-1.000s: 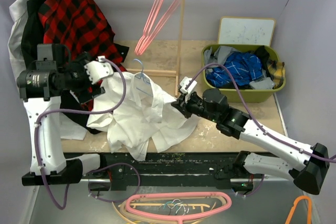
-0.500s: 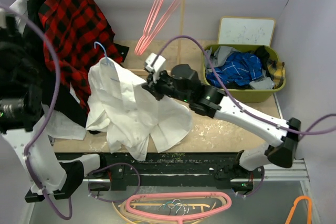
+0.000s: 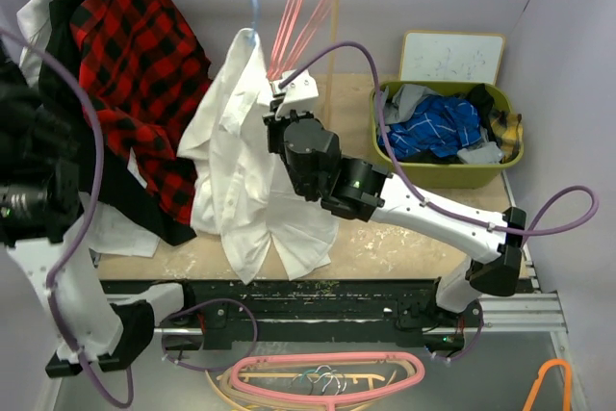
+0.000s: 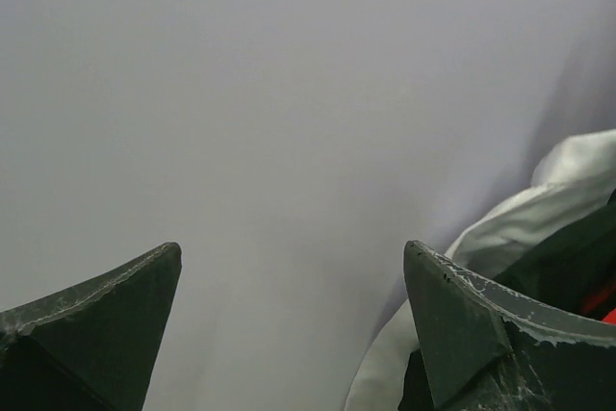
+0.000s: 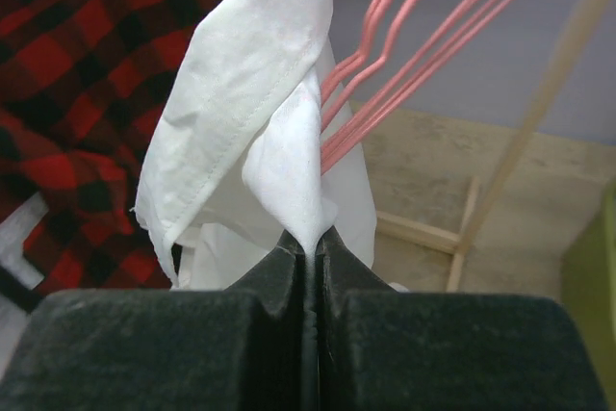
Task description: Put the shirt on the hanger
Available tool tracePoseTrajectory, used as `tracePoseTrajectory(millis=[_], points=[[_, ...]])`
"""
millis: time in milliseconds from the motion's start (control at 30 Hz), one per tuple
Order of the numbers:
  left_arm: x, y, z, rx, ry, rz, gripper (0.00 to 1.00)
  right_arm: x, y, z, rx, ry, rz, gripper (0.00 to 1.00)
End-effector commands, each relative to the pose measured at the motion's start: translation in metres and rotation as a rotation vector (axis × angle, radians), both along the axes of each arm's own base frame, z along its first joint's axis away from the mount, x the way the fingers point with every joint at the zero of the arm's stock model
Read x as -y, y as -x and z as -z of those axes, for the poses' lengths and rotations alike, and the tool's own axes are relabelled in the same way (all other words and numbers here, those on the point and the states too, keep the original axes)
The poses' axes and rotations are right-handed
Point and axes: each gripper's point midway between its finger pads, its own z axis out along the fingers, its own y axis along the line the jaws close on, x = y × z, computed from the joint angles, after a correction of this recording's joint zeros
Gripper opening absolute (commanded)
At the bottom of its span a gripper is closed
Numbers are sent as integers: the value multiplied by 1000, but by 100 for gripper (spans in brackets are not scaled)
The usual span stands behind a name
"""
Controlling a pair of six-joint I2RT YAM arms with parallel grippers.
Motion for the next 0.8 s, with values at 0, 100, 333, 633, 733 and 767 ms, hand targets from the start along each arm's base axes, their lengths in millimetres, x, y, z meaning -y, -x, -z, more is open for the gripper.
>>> tracePoseTrajectory(millis=[0, 100, 333, 633, 733, 767], points=[[-4, -27, 17, -49, 31, -7, 99, 75, 3, -48, 63, -158, 429, 0], [-3, -34, 21, -53, 43, 7, 99, 84, 16, -49, 69, -160, 427, 0], [-2, -55, 34, -101, 63, 45, 99, 22, 57, -93, 219, -180, 52, 0], [0, -65, 50, -138, 82, 68, 99, -2, 29, -136, 292, -132, 140, 0], [0, -65, 49, -130, 82, 70, 99, -2, 13, -147, 295, -147, 157, 0], [0, -65, 49, -128, 83, 72, 99, 3, 7, -154, 298, -160, 171, 0]])
